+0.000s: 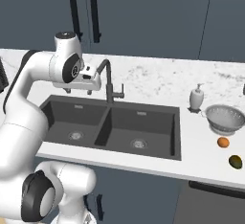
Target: Put the colander in the sink, put the mango, tangerine in the colander, and turn on the sink faucet and pour water over the colander.
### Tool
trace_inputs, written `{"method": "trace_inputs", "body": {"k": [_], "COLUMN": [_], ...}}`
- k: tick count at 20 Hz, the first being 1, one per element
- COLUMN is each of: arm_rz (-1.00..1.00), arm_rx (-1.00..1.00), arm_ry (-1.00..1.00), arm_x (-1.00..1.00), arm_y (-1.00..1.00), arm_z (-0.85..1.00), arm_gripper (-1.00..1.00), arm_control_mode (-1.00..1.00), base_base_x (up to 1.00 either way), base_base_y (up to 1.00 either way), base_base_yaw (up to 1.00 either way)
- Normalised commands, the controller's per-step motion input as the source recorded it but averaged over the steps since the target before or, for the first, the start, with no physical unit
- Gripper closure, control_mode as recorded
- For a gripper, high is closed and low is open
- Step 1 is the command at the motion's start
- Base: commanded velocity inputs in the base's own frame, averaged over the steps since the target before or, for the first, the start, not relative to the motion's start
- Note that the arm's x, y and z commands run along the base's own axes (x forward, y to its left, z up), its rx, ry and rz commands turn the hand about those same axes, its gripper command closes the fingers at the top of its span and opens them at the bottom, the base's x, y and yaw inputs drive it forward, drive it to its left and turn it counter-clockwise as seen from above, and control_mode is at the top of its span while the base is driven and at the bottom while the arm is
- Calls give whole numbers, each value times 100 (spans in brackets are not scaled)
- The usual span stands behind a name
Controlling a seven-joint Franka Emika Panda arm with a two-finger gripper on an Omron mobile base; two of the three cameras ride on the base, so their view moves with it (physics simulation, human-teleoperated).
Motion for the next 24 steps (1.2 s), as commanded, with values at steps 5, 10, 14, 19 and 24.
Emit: {"method": "trace_inputs", "body": {"k": [5,10,14,19,24], "arm_rz": [0,0,0,0,0], "arm_rx": [0,0,0,0,0], "arm_ry": [0,0,0,0,0], "arm_x": [0,0,0,0,0], "arm_y": [0,0,0,0,-13], "arm_z": [0,0,0,0,0], "arm_gripper": [-100,-100,-100,-100,-100], "arm_control_mode": [100,100,100,100,-100], "base_base_x": [0,0,4,0,0], "base_base_y": [-41,-43,-39,-22,-2], "base_base_yaw": [0,0,0,0,0]}}
